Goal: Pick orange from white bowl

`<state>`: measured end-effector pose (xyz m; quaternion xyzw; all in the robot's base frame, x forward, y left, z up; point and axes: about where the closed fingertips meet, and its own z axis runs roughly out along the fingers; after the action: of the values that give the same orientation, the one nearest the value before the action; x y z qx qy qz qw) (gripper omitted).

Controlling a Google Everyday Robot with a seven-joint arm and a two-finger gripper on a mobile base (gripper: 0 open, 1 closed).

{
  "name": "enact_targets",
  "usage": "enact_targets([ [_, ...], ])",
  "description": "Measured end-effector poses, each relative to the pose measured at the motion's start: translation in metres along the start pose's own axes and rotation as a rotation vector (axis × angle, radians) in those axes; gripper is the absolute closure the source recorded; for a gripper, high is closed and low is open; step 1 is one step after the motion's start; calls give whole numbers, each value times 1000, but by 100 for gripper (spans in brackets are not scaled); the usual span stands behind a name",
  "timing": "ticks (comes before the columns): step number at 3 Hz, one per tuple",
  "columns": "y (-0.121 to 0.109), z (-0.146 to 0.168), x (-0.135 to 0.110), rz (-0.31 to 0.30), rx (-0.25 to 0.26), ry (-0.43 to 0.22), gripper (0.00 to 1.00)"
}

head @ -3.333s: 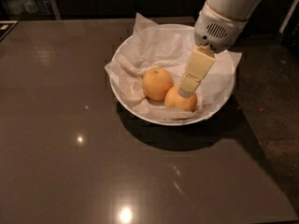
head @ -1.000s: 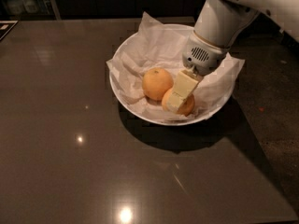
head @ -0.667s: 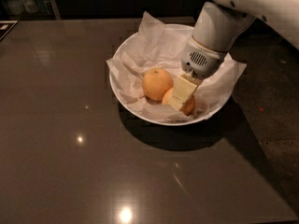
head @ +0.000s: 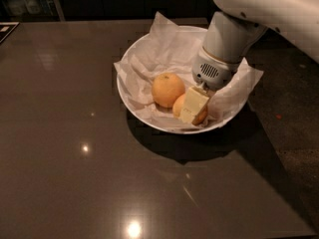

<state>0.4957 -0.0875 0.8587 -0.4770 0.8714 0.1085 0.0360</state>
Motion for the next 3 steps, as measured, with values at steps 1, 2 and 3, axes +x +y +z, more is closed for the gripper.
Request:
enact_targets([
  [1,0,0,0,0,1,0,78],
  [2,1,-14,0,-16,-13,-58,99],
  [3,-4,-42,9,3,-33,-146,100],
])
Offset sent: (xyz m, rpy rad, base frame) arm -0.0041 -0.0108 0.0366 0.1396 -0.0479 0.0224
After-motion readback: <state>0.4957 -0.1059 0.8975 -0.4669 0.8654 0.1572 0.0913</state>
